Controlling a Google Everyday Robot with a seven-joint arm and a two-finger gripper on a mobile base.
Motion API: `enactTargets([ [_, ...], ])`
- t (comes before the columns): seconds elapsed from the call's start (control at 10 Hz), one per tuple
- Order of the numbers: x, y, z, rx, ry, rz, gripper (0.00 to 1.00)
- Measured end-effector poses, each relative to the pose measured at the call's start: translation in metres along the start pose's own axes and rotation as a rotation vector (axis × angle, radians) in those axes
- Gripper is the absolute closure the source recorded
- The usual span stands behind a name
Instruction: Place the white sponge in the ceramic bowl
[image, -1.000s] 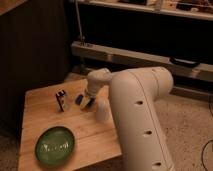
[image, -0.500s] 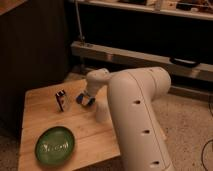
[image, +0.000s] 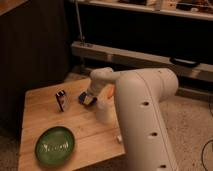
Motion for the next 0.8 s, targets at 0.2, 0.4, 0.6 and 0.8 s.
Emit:
enactTargets([
  [0.2,-0.013,0.003,-0.043,-0.018,-0.032,-0.014,0.96],
  [0.4,-0.026,0.021,-0.079,-0.043,-0.043,-0.06,0.96],
  [0.6,-0.033,0.063,-0.098,-0.088,-0.041,-0.128,0.96],
  [0.8,-0.026,0.108,-0.114,-0.138,-0.036,-0.172,0.96],
])
